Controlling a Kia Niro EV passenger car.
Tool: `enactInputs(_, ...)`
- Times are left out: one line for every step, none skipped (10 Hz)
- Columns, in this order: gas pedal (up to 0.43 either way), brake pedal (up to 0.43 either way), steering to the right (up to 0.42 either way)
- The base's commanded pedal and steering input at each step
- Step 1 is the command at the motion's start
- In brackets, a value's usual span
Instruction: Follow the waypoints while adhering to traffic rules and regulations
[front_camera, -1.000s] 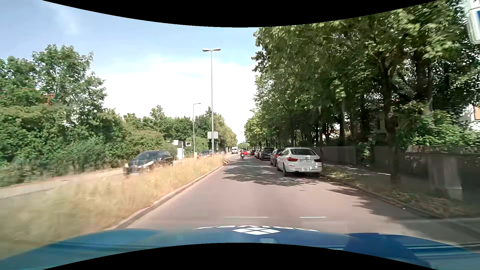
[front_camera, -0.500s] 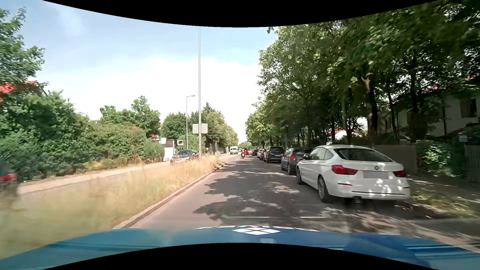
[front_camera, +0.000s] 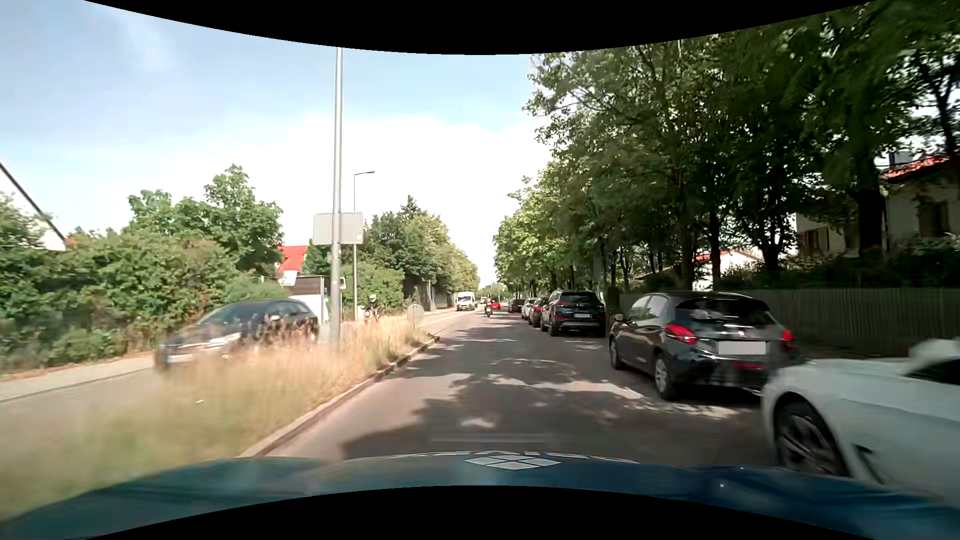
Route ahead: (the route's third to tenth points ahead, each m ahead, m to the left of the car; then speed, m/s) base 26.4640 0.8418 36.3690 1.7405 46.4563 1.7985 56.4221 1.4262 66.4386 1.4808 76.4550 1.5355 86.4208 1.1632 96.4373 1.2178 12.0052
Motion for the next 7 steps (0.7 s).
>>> enactInputs(0.020,0.000,-0.009)
enactInputs(0.020,0.000,-0.009)
enactInputs(0.020,0.000,-0.009)
enactInputs(0.020,0.000,-0.009)
enactInputs(0.020,0.000,-0.009)
enactInputs(0.020,0.000,-0.009)
enactInputs(0.020,0.000,-0.009)
